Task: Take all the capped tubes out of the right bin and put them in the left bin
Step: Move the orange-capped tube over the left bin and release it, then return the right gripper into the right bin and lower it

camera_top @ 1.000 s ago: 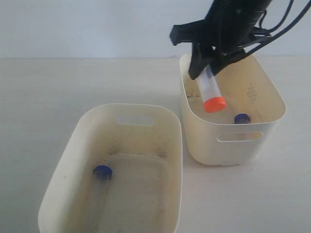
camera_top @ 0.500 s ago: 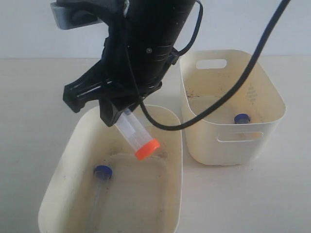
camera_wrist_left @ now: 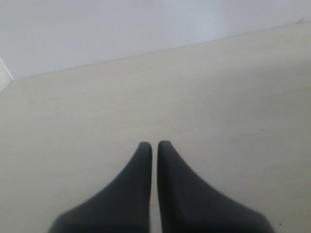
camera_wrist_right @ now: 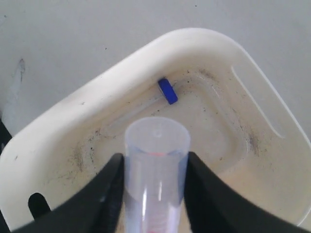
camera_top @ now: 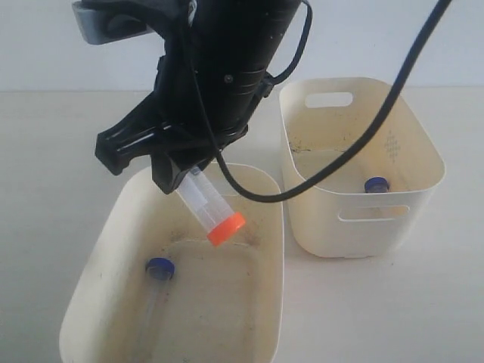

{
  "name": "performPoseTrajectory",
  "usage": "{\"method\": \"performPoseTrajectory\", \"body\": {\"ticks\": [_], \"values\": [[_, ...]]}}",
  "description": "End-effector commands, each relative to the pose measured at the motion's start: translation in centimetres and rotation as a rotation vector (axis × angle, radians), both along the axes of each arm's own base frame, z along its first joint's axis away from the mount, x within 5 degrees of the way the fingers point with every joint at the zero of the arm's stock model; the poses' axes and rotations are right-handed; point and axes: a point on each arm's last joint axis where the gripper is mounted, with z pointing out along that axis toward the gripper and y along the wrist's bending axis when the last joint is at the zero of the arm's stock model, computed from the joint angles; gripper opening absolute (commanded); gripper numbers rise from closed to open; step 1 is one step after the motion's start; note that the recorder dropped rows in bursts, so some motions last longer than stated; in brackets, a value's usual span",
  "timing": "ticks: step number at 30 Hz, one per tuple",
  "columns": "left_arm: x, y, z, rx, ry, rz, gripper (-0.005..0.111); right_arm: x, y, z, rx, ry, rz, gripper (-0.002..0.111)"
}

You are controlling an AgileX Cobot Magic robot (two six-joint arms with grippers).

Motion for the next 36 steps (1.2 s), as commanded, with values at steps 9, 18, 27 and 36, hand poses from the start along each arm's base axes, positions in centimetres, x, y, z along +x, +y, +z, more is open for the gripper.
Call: {"method": "performPoseTrajectory", "body": {"ticks": [9, 18, 27, 36], "values": [[0.0, 0.0, 0.1, -0.013, -0.006, 0.000, 0.004, 0.5, -1.1, 0.3, -0.091, -0.067, -0.061, 0.002], [0.0, 0.0, 0.1, -0.013, -0.006, 0.000, 0.004, 4.9, -6.4, 0.3, -0.106, -0.072, -0.377, 0.000], [0.0, 0.0, 0.1, -0.013, -0.006, 0.000, 0.004, 9.8, -13.6, 0.0, -0.054, -0.103, -0.656, 0.000], [0.0, 0.0, 0.1, -0.013, -0.006, 0.000, 0.004, 13.2, -15.6, -7.2, -0.182, 0.084, -0.742, 0.000]]}}
